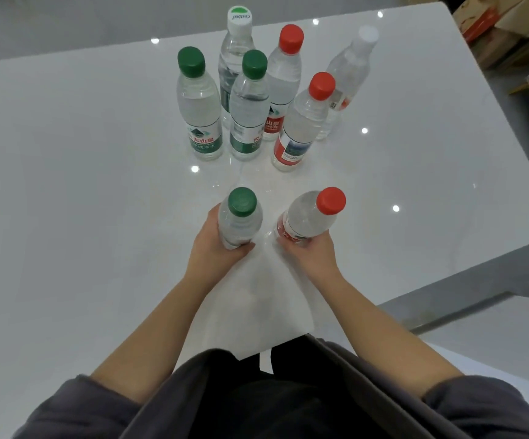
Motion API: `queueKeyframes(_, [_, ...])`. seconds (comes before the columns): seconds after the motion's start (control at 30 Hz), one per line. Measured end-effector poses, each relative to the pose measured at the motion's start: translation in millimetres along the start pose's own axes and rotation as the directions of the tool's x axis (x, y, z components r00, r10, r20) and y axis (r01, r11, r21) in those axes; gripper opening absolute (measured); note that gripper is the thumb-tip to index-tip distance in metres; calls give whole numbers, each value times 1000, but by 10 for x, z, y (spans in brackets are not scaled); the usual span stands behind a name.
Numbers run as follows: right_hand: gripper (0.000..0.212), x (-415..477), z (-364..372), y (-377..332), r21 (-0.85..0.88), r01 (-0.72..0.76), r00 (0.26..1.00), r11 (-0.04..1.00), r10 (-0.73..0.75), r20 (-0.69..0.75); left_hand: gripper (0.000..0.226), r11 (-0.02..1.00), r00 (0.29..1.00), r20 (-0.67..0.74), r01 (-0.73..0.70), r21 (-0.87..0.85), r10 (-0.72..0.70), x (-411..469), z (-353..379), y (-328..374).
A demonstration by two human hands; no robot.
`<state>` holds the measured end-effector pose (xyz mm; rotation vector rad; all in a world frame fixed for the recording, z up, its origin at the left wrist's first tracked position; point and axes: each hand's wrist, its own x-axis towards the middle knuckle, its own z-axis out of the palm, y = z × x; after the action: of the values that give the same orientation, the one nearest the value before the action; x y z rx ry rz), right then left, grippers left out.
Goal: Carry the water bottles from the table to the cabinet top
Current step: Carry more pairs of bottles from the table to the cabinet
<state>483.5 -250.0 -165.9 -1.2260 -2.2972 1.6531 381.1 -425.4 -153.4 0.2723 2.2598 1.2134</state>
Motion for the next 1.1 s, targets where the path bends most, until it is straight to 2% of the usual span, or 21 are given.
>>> queueKeyframes(0.1, [49,11,19,18,9,-14,1000,1000,14,-4,71,1000,1000,16,6,2,-7,6,29,-13])
queueKeyframes(0.27, [46,-200,-85,82,-14,-41,999,999,41,-32,53,998,998,60,0,57,-3,-28,77,65])
queueKeyframes(0.4, [38,-582,-376,353,-86,-43,997,995,37,-65,45,998,979,203,-29,55,17,-279,308,185])
queueKeyframes(0.5, [37,-934,-686,637,-17,-106,981,994,101,-168,39,996,941,332,-77,43,59,-522,652,321])
queueKeyframes(0.63, [40,-1426,-1176,1037,119,-188,924,975,217,-315,41,985,848,519,-160,61,105,-819,1210,496])
queueKeyframes(0.83, [48,-2277,-1893,1559,251,-237,789,938,337,-514,40,949,671,718,-310,48,183,-1404,2098,797])
queueKeyframes(0.9, [46,-2575,-2098,1689,311,-233,758,921,372,-535,43,937,609,762,-348,10,218,-1641,2375,907])
queueKeyframes(1.0, [56,-2988,-2391,1784,373,-202,707,906,398,-584,46,910,508,810,-408,-71,291,-1990,2756,1124])
queueKeyframes(1.1, [46,-3291,-2711,1746,433,-129,641,892,408,-651,51,879,428,835,-459,-127,344,-2225,3054,1415])
